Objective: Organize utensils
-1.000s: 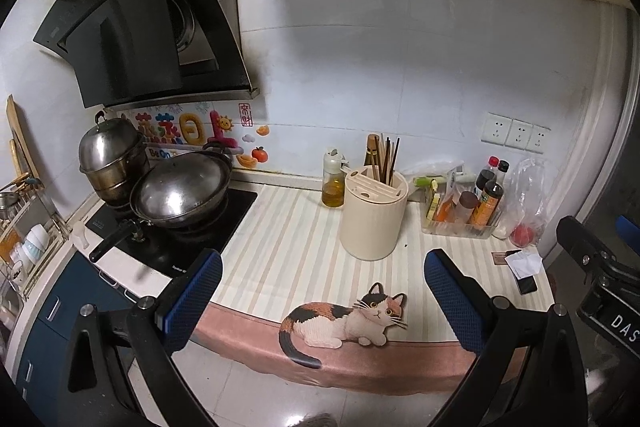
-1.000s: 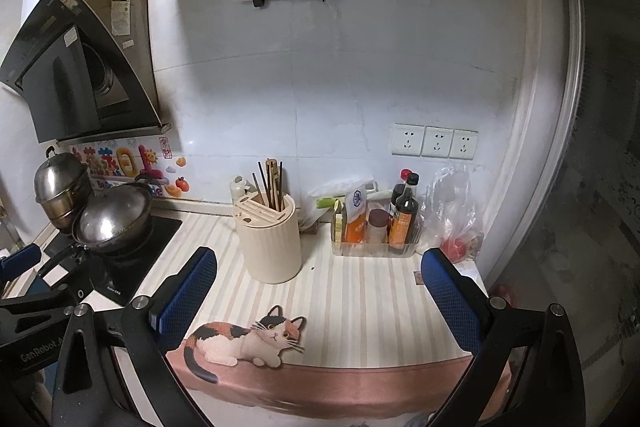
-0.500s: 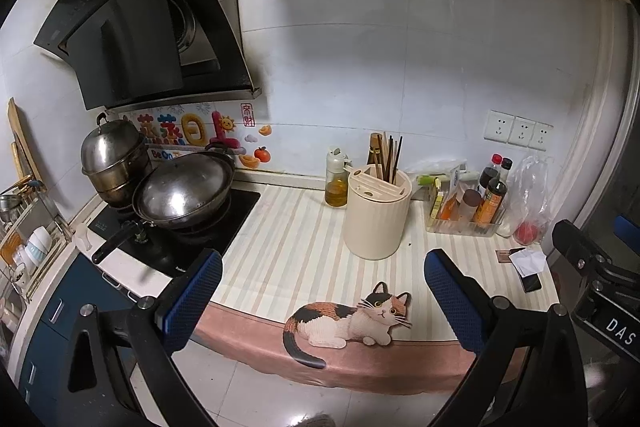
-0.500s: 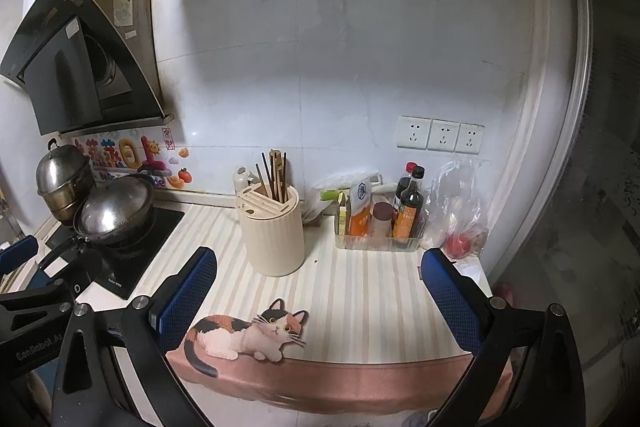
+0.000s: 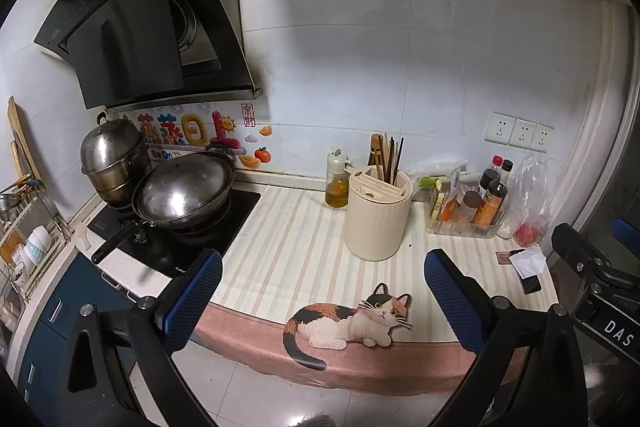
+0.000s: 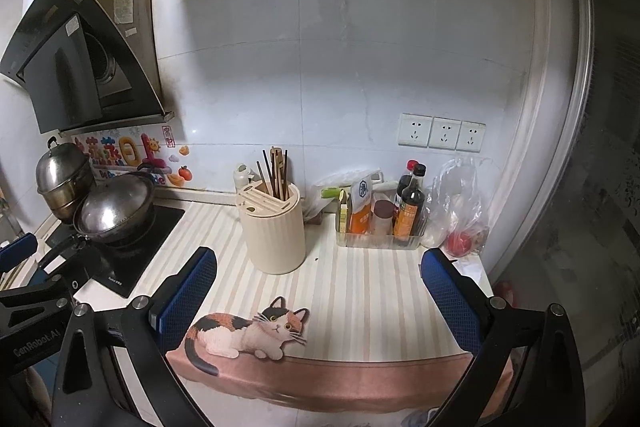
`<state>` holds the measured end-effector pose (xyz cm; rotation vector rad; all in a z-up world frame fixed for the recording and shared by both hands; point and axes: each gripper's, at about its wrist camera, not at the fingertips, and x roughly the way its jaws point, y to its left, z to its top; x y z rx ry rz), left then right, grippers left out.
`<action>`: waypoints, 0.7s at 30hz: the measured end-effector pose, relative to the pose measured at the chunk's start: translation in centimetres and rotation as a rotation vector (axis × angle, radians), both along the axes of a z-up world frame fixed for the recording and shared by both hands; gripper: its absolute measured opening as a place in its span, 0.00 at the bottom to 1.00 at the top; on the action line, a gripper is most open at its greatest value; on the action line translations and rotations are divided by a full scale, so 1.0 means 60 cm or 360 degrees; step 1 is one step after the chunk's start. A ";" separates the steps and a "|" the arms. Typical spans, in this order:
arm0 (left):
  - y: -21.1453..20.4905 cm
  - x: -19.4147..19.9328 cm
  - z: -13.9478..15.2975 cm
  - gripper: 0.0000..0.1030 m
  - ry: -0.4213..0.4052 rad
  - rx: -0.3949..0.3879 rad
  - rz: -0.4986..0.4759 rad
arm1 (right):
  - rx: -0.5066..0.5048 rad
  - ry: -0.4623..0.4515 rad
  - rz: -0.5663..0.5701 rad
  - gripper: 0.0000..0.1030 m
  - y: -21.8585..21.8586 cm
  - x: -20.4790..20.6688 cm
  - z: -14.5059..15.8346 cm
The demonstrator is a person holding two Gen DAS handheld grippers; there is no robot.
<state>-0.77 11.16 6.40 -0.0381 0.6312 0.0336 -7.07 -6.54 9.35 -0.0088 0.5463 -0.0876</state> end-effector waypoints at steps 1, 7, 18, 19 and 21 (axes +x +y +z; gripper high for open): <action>0.000 0.001 0.001 1.00 0.0000 0.0000 0.0000 | 0.0005 0.0000 0.0002 1.00 -0.001 0.001 0.000; 0.000 0.003 0.008 1.00 -0.0004 0.0002 -0.0005 | 0.0006 -0.0009 -0.0003 1.00 0.000 0.000 0.000; -0.001 0.005 0.012 1.00 -0.0004 0.0002 -0.0007 | 0.0007 -0.0010 -0.0004 1.00 0.000 -0.001 0.001; -0.001 0.004 0.011 1.00 -0.0005 0.0002 -0.0007 | 0.0009 -0.0008 -0.0004 1.00 0.000 -0.001 0.002; -0.001 0.004 0.012 1.00 -0.0004 0.0000 -0.0006 | 0.0006 -0.0006 -0.0003 1.00 0.000 -0.001 0.002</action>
